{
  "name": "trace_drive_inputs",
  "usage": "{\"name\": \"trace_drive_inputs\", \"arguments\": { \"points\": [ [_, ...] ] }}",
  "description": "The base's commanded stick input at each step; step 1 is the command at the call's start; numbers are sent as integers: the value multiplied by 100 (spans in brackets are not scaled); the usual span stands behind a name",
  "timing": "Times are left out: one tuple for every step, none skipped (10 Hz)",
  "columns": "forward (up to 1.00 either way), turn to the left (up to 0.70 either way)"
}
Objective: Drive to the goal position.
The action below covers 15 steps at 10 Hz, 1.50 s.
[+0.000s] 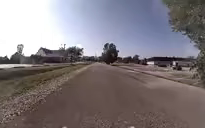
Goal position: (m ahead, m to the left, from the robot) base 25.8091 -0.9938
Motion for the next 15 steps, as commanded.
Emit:
{"name": "trace_drive_inputs", "arguments": {
  "points": [
    [70,0],
    [70,0],
    [70,0],
    [70,0],
    [70,0],
    [70,0],
    [70,0],
    [70,0],
    [70,0],
    [70,0],
    [70,0],
    [70,0],
    [70,0],
    [70,0],
    [70,0]
  ]
}}
